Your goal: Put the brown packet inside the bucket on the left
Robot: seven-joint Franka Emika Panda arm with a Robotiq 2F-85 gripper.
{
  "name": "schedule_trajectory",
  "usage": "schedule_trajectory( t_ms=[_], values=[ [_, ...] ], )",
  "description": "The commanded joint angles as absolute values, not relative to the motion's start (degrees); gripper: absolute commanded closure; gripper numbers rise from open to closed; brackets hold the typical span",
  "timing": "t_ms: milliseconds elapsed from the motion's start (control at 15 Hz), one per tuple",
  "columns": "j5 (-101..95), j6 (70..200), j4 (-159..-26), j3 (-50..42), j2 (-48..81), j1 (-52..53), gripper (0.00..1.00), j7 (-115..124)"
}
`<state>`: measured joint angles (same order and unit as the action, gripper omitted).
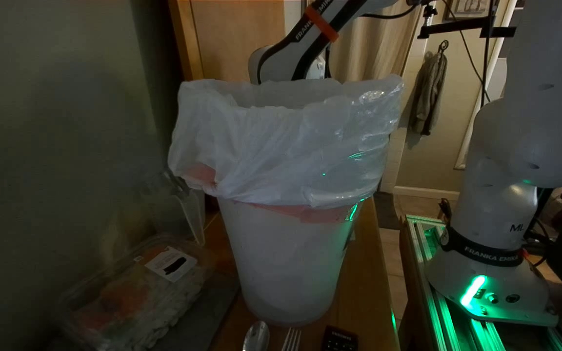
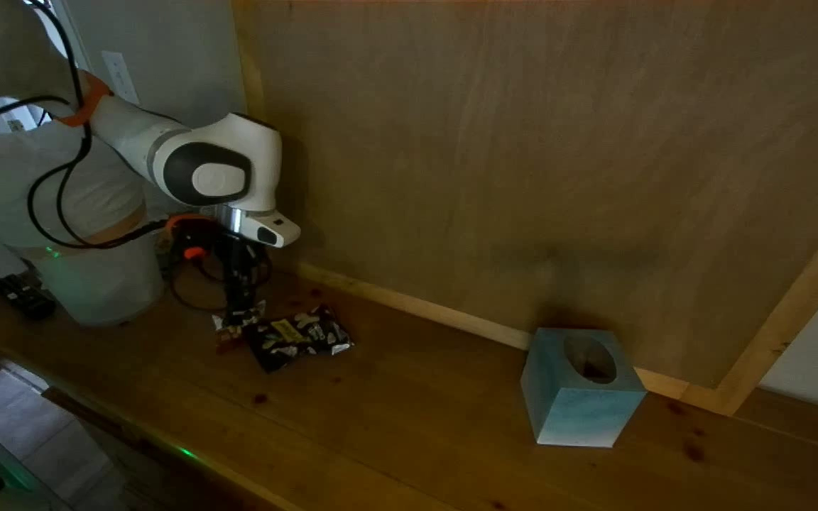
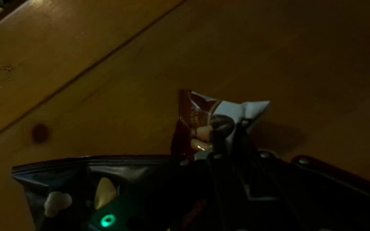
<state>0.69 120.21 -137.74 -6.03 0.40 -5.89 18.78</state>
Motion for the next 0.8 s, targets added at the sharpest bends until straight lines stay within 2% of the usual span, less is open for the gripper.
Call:
schedule_trajectory(
  t_ms=[0,400,733],
  values=[
    [0.4,117.6,-137.2,-6.0,-0.3,-5.9,1.0,20.0],
    [-2.5,114.6,-137.7,-5.8,-4.7,-5.9,1.0,21.3],
    [-9.1,111.1,-138.4,-3.3,-14.5,-5.8,1.0,26.9]
  ],
)
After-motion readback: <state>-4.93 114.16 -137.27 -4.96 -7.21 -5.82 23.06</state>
